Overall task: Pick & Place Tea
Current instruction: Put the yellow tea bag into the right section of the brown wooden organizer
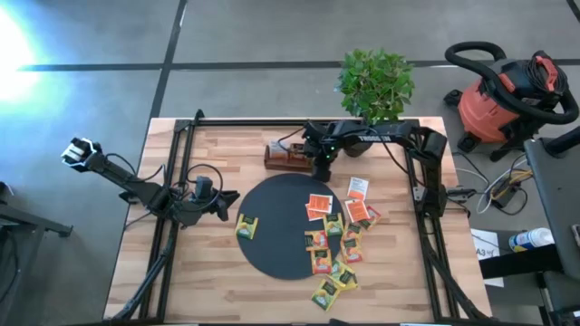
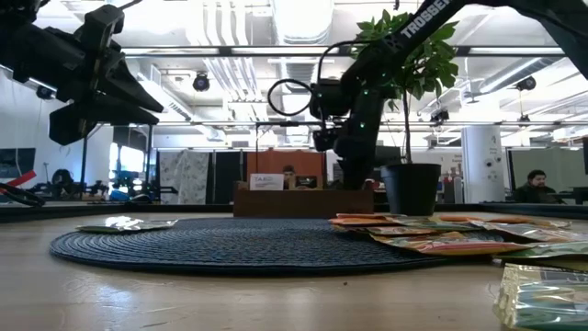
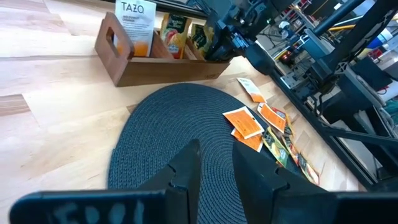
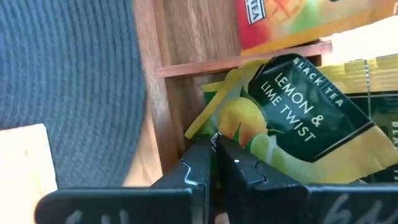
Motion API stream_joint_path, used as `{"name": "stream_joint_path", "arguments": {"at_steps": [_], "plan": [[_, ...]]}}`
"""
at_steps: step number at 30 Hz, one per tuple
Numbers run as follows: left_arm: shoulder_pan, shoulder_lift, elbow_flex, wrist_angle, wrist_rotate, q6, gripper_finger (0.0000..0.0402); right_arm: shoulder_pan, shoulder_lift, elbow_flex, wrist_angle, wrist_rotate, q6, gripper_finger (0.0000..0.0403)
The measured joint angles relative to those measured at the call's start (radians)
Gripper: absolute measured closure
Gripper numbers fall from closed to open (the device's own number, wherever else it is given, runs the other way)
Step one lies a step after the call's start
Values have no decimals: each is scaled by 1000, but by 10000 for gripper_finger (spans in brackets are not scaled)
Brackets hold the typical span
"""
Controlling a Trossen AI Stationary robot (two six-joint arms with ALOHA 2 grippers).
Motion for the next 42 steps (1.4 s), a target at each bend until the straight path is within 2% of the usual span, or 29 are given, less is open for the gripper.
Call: {"name": "stream_joint_path", "arguments": {"at_steps": [7, 11, 21, 23, 27, 32, 34, 36, 42], "plan": [[0, 0, 0, -2, 0, -2, 312, 3, -38, 0, 82, 5, 11, 374], [0, 0, 0, -2, 0, -3, 312, 3, -92, 3, 108, 93, 15, 374], [0, 0, 0, -5, 0, 3, 312, -2, -131, 2, 91, 138, 53, 374], [0, 0, 0, -5, 0, 3, 312, 1, -134, 2, 77, 118, 42, 374], [0, 0, 0, -13, 0, 4, 312, 10, -135, 2, 14, -6, 25, 374], [0, 0, 0, -46, 5, 1, 312, 44, -135, 1, -22, -46, 27, 374], [0, 0, 0, -61, 35, -3, 312, 62, -135, 1, -21, -110, 41, 374], [0, 0, 0, -85, 108, -17, 312, 84, -135, 1, -17, -160, 73, 373], [-1, 16, 0, -134, 380, -86, 312, 154, -135, 2, 41, -187, 188, 338]]}}
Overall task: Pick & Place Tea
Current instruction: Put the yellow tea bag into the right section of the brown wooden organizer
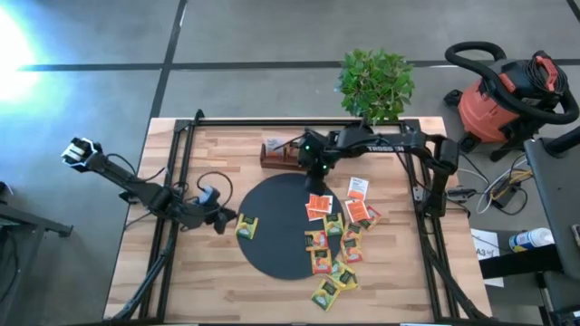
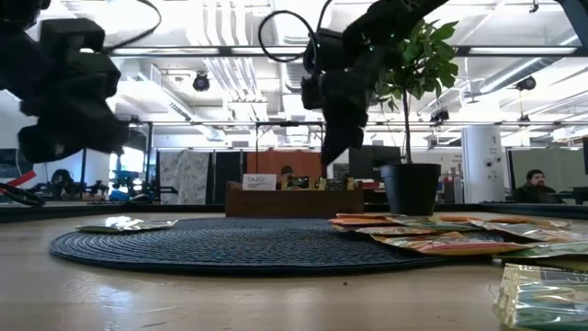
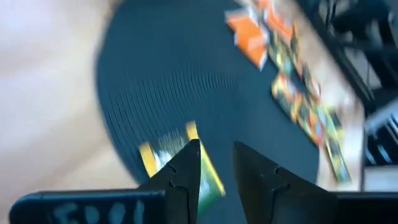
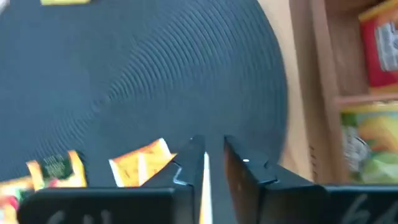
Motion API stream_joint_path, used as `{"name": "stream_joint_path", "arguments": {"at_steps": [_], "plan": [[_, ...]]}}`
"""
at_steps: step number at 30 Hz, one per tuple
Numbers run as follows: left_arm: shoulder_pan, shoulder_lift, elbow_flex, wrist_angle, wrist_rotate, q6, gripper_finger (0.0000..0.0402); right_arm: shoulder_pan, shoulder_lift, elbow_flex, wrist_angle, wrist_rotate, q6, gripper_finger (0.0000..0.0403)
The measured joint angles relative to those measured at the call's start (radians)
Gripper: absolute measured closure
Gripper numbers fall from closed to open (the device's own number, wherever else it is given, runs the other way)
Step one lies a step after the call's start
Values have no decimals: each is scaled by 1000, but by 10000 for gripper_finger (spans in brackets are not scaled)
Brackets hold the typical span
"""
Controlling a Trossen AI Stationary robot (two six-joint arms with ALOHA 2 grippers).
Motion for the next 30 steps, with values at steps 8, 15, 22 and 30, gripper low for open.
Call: {"name": "stream_joint_path", "arguments": {"at_steps": [8, 15, 22, 30], "plan": [[-13, 121, 0, 59, 180, 70, 312, 75, 15, -1, 245, -52, 349, 253], [-14, 276, 0, 205, 239, 159, 312, 133, 104, -2, 406, -101, 669, 220], [-17, 405, -1, 235, 278, 139, 312, 184, 204, 21, 498, -104, 801, 218], [-17, 513, 3, 315, 260, 176, 312, 200, 384, 189, 507, -107, 860, 218]]}}
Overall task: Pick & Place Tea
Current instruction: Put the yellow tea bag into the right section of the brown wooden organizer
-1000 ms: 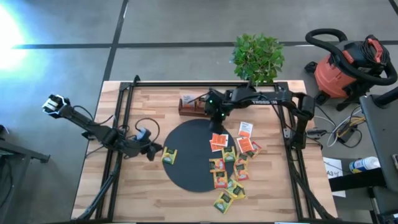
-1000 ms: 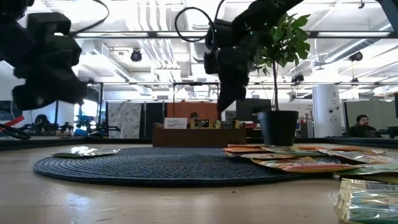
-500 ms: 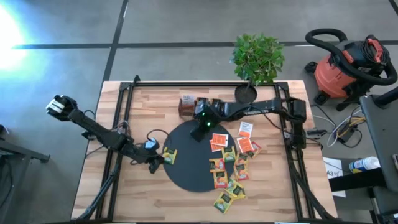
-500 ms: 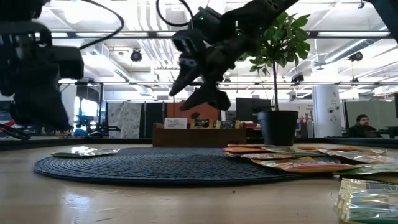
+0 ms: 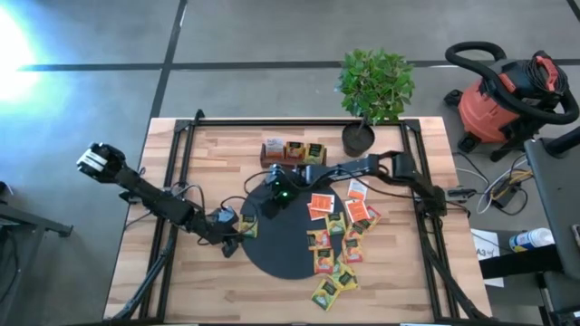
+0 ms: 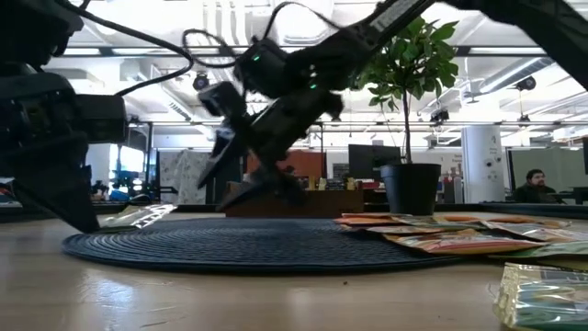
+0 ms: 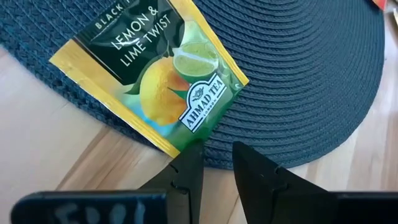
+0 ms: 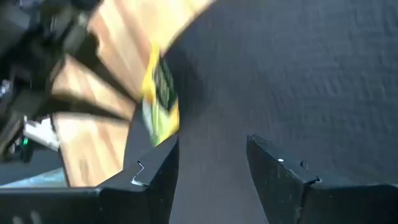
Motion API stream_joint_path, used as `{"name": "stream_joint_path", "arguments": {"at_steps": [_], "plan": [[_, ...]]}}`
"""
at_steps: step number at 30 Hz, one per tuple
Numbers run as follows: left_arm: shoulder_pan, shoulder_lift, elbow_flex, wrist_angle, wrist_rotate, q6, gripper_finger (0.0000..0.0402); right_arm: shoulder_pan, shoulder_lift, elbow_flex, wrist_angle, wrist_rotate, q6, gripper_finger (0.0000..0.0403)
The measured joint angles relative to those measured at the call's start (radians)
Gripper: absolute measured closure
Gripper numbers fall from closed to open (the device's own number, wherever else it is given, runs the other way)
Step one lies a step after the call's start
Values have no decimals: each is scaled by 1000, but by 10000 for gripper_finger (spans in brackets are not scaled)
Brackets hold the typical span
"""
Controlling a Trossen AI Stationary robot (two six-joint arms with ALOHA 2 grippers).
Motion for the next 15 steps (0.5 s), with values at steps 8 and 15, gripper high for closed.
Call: {"name": "stream_joint_path", "arguments": {"at_steps": [8, 15], "plan": [[0, 28, -1, 16, -11, -17, 312, 0, 106, 183, -19, -34, -58, 218], [0, 27, -2, 29, -65, -29, 312, 15, 169, 300, -200, -41, -171, 218]]}}
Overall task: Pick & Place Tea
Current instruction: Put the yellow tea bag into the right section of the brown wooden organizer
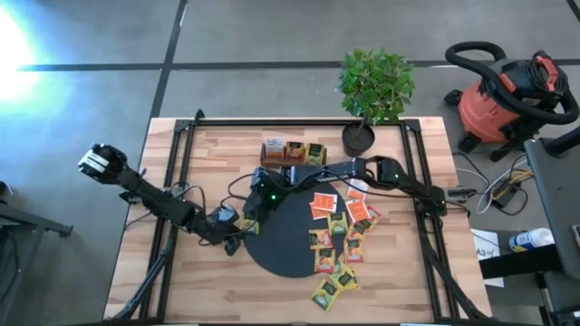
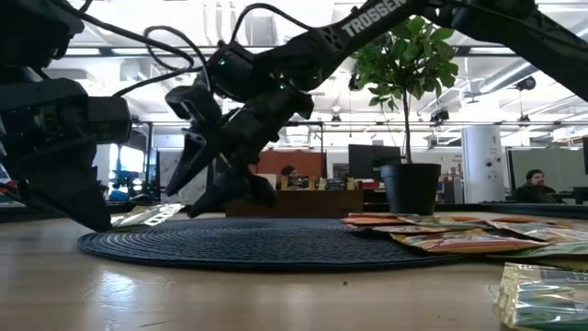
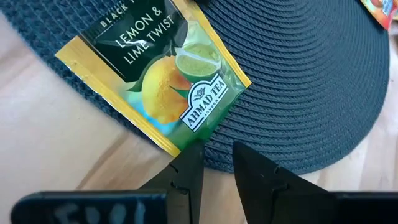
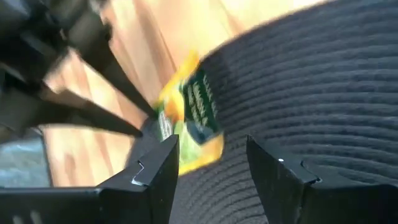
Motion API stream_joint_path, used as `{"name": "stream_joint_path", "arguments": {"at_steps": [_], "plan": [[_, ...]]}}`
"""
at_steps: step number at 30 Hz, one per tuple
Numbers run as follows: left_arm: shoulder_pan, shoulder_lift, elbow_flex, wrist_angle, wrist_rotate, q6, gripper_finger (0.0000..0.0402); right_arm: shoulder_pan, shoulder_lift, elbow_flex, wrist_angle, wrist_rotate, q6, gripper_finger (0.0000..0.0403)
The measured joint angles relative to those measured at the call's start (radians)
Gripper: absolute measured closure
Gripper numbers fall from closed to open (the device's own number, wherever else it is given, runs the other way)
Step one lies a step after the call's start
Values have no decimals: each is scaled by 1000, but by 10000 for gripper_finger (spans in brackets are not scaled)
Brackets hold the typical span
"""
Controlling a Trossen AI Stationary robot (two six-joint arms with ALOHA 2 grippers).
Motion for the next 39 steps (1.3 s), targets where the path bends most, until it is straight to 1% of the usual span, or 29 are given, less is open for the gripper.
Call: {"name": "stream_joint_path", "arguments": {"at_steps": [6, 10, 14, 21, 22, 26, 30, 32, 35, 39], "plan": [[0, 4, 0, 2, -8, 0, 312, 7, 21, 41, -18, -1, -29, 219], [0, 3, -1, 2, -27, 0, 312, 6, 32, 61, -21, -1, -50, 237], [0, 3, -1, 5, -38, 0, 312, 7, 32, 65, -17, -7, -90, 278], [0, -1, 4, 2, -47, 0, 312, 6, 31, 50, -19, -5, -145, 378], [0, -3, 8, -1, -47, 0, 312, 7, 29, 49, -20, 3, -147, 386], [-2, -29, 25, -25, -48, 5, 312, 2, 12, 52, -30, 66, -165, 393], [-3, -78, 43, -107, -62, 5, 312, -20, -34, 77, -92, 149, -244, 394], [-5, -105, 50, -160, -88, 1, 312, -34, -67, 78, -149, 213, -288, 394], [-10, -154, 52, -192, -140, -2, 312, -58, -133, 62, -242, 328, -344, 394], [-11, -206, 48, -222, -205, -7, 312, -99, -261, 3, -351, 456, -397, 394]]}}
